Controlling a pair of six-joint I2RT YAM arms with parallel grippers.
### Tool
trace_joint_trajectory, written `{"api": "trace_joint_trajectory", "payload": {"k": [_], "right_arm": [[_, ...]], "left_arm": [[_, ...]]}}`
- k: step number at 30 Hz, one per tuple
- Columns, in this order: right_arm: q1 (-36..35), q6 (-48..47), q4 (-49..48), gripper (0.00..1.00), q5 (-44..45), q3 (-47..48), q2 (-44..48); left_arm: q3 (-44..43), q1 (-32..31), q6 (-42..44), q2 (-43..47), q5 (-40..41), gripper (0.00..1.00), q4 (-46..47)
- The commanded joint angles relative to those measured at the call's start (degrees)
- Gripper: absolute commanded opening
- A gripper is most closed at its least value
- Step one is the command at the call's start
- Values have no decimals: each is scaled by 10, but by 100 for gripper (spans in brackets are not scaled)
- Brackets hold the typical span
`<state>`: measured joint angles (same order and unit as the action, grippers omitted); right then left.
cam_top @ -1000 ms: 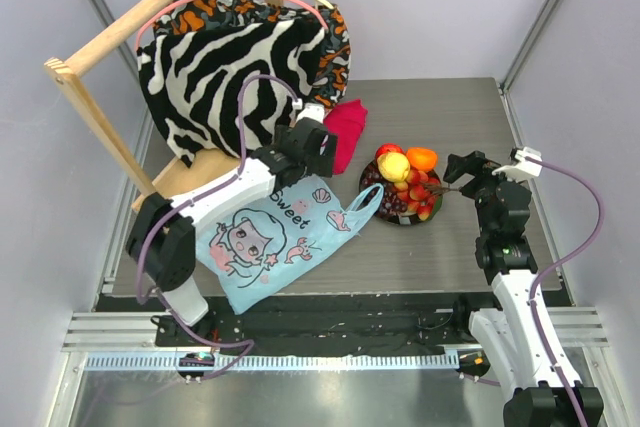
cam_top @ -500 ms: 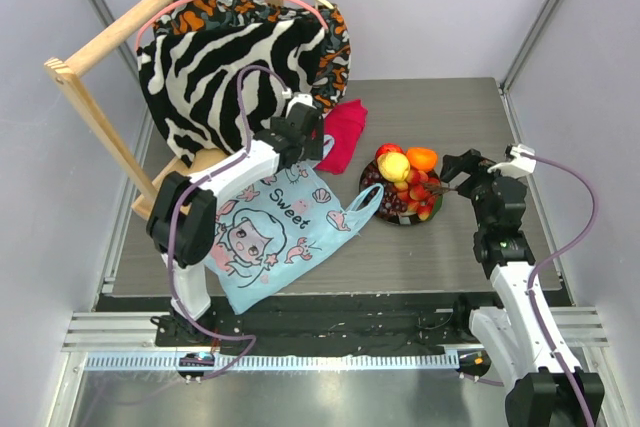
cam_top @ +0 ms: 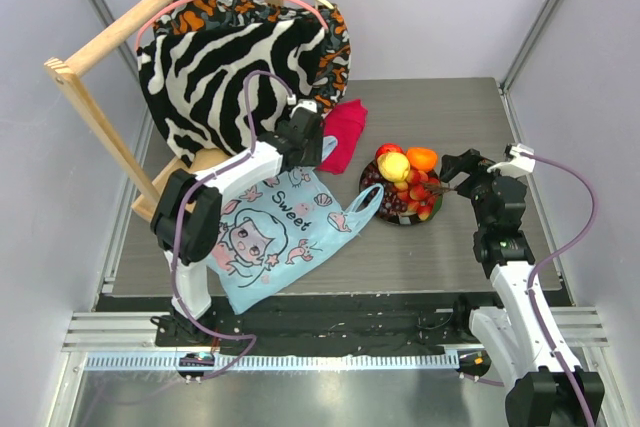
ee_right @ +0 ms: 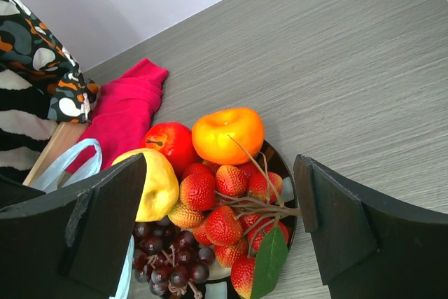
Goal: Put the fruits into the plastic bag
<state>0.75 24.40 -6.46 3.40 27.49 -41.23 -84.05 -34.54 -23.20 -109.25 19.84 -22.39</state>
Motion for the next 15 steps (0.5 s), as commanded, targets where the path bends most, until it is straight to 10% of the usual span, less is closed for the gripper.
{"api": "trace_joint_trajectory", "payload": {"k": [1,15], "right_arm": [[-1,7,-35,95,-2,9,8],[-1,10,-35,95,-6,8,1]], "left_arm": [[13,-3,3,27,6,66,24],[4,-71,69,7,151,73,20]]}}
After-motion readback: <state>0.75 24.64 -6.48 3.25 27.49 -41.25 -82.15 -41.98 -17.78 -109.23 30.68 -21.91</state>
